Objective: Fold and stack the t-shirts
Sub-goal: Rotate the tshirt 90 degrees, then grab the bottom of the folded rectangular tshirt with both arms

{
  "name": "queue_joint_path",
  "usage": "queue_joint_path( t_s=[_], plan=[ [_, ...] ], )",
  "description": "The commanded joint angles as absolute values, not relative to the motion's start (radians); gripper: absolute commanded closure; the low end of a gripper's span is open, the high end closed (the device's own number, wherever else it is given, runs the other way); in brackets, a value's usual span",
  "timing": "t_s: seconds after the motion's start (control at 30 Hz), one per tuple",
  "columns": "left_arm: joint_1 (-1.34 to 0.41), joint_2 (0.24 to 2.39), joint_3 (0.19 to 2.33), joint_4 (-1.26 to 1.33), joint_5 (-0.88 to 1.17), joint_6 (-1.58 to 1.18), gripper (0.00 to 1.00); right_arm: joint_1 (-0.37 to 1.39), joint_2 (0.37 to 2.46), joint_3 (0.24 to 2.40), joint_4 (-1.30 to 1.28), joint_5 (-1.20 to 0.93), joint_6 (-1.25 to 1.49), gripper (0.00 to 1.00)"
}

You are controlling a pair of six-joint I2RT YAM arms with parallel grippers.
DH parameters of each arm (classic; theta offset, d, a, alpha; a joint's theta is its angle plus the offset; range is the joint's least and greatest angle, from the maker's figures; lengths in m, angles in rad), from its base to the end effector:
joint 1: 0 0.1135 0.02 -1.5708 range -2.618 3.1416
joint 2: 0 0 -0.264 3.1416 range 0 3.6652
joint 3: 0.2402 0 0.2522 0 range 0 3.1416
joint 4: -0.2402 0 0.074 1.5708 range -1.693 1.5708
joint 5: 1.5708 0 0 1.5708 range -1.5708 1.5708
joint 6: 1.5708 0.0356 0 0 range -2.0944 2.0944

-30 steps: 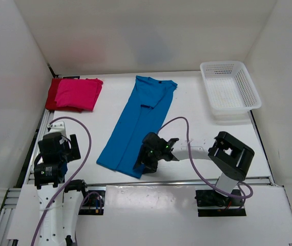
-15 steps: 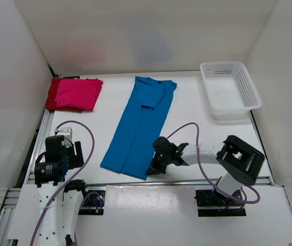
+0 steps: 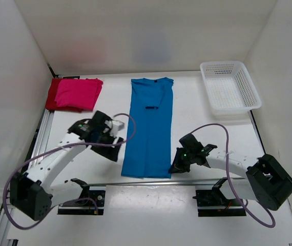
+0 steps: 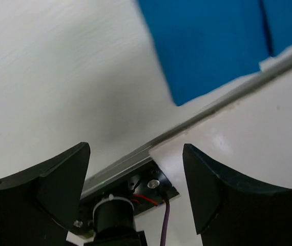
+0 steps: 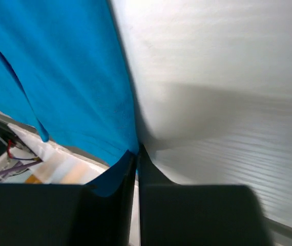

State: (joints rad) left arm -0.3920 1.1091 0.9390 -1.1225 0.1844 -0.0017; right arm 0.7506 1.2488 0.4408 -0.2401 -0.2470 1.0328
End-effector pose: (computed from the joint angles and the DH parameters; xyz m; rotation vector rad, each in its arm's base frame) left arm 0.1675 -0.0763 0.2627 0.5962 2.8236 -0.3407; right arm 0.1427 0.1450 0.1343 0.3112 2.8720 0.8260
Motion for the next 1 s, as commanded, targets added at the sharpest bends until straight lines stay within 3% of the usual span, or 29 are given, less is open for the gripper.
queue_joint_path(
  t_s=[0.0, 0.03, 0.1, 0.37, 0.7, 0.83, 0.97],
  plan=[
    [-0.572, 1.182, 0.925, -0.996, 0.215, 0.000, 0.16, 0.698, 1.218, 0.413, -0.316, -0.287, 0.898, 0.85],
    [-0.587, 1.212, 0.925, -0.979, 0.180, 0.000, 0.16, 0.680, 1.206, 0.413, -0.316, -0.301, 0.869, 0.76],
    [-0.601, 1.282, 0.925, -0.928, 0.169, 0.000, 0.16, 0.670, 1.195, 0.425, -0.316, -0.313, 0.844, 0.71],
    [-0.733, 1.491, 0.831, -0.739, 0.215, 0.000, 0.26, 0.670, 1.184, 0.452, -0.316, -0.334, 0.810, 0.70],
    [-0.769, 1.549, 0.807, -0.729, 0.224, 0.000, 0.26, 0.733, 1.164, 0.474, -0.325, -0.319, 0.847, 0.69],
    [-0.787, 1.584, 0.834, -0.764, 0.293, 0.000, 0.38, 0.746, 1.173, 0.483, -0.325, -0.319, 0.847, 0.64],
    [-0.798, 1.617, 0.867, -0.811, 0.319, 0.000, 0.62, 0.756, 1.173, 0.474, -0.316, -0.319, 0.867, 0.55]
  ],
)
